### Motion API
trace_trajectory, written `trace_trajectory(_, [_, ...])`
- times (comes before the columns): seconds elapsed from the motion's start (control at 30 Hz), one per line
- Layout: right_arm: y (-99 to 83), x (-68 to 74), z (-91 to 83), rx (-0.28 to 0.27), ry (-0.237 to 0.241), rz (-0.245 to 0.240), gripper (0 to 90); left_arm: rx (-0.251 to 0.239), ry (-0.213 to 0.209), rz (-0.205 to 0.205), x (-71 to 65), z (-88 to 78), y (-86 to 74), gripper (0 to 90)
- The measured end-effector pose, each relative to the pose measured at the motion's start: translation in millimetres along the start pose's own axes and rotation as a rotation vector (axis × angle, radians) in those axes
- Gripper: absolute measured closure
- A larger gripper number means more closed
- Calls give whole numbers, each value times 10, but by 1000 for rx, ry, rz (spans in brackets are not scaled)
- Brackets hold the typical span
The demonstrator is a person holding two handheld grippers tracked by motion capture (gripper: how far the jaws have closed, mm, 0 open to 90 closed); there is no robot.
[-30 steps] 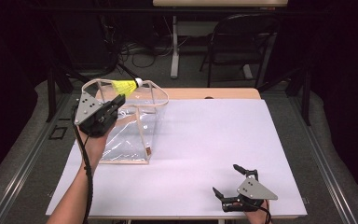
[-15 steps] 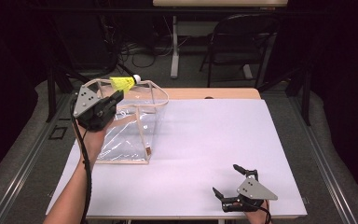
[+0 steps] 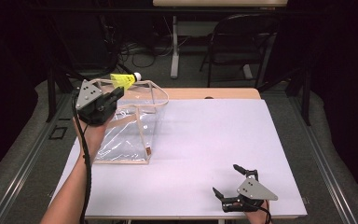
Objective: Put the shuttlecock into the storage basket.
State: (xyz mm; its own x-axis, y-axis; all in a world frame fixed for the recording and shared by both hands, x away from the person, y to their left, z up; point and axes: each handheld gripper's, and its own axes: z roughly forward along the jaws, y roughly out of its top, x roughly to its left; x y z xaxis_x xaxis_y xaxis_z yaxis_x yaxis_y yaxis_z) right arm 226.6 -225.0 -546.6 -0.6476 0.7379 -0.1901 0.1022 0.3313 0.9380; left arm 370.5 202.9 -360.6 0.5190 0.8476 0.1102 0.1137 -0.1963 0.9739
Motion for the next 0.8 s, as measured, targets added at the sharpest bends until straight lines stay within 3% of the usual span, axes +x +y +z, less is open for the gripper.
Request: trace_trajectory(0.8, [0, 2, 2, 2, 1, 1, 3, 113, -9, 12, 150, 74, -13, 898])
